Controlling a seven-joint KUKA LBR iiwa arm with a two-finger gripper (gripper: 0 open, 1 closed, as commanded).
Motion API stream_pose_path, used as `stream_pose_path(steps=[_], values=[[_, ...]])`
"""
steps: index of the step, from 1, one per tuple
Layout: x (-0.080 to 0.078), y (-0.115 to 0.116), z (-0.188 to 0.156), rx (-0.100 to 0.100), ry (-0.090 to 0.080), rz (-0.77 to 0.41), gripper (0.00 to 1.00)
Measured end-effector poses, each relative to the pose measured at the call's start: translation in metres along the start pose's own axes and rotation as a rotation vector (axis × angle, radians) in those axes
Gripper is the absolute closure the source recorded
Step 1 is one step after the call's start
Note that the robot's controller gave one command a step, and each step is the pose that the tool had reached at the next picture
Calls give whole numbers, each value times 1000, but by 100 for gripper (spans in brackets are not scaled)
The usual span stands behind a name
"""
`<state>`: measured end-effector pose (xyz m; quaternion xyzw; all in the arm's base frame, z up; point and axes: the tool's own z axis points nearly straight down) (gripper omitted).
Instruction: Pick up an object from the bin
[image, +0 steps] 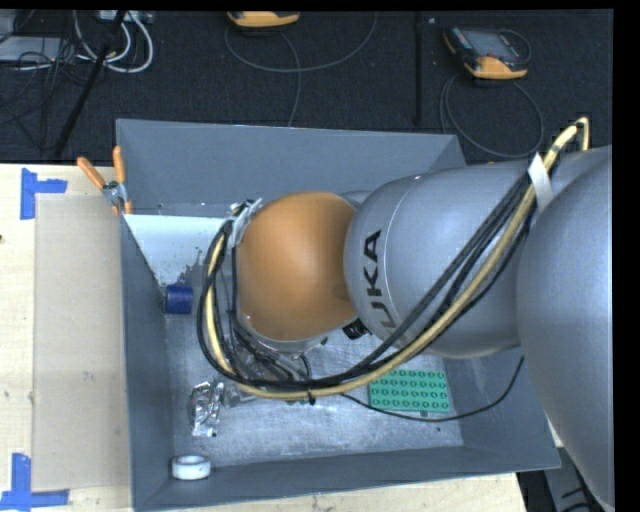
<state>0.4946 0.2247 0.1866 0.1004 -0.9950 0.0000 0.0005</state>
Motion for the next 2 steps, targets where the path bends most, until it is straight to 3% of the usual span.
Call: stream_pose_path(steps=[1, 2], values=[[-16, -22, 111, 0, -1, -68, 100], [-7, -31, -38, 0, -9, -63, 100]])
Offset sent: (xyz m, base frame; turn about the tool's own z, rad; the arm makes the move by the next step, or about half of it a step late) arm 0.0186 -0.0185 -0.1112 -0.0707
